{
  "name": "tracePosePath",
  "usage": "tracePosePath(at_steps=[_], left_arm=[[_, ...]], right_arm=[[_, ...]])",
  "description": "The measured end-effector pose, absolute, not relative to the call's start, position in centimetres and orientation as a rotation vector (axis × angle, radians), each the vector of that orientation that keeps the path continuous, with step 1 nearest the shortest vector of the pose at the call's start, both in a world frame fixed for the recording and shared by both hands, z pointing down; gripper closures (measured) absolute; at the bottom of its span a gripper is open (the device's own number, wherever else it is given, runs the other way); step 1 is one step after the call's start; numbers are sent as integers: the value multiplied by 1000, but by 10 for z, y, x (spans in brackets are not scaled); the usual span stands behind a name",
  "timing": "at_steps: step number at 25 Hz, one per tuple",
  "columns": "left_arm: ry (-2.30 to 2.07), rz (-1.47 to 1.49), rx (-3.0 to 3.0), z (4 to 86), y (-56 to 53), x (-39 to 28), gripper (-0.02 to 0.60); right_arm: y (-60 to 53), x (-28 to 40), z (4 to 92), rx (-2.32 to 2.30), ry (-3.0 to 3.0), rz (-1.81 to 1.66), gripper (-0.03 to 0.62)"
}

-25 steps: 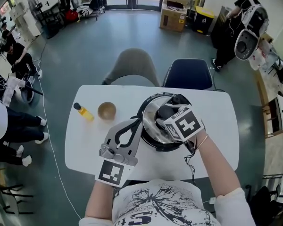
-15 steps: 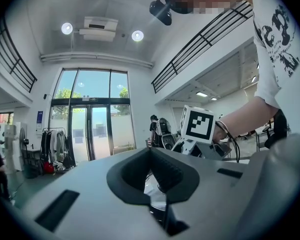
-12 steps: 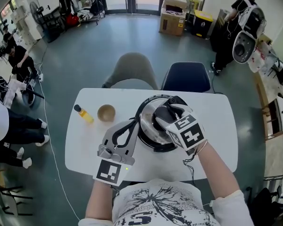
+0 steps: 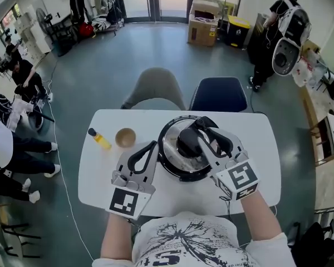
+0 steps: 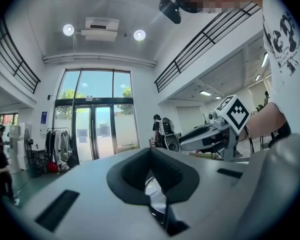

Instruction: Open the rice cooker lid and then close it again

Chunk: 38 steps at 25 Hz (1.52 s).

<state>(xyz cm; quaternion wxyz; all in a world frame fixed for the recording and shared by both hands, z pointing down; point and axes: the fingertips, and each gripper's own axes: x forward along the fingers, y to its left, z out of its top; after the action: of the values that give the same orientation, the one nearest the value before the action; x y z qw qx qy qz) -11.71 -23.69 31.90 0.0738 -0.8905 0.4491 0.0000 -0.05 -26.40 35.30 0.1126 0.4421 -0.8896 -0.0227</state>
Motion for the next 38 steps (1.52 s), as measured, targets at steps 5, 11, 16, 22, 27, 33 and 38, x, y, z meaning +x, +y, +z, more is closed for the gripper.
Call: tracePosePath(at_steps=[5,11,16,22,27,33,38], left_arm=[[1323,-26,-2662,318,-235,-105,568],[1307,-41,-2665,320,-234,-98,568],[1329,-43,-2667,318,-232,-95,568],[1329,-40,-2671,317,-226,-86,568],[1354,-29,-2686,319,-220,-83,568],[1345,-5,-2693,319,-214,-75,568],[1334,-21,-2695,320,-210,-67,568]], right_arm=[[-248,19,345,1337,-2701,-205,527],[-239,38,349,1398,-2752,-149,583],[-225,40,346,1362,-2801,-170,583],[-223,45,343,1377,-2780,-181,583],[-221,47,346,1367,-2749,-177,583],[-214,48,350,1358,-2744,-175,583],[-213,49,355,1346,-2705,-180,583]])
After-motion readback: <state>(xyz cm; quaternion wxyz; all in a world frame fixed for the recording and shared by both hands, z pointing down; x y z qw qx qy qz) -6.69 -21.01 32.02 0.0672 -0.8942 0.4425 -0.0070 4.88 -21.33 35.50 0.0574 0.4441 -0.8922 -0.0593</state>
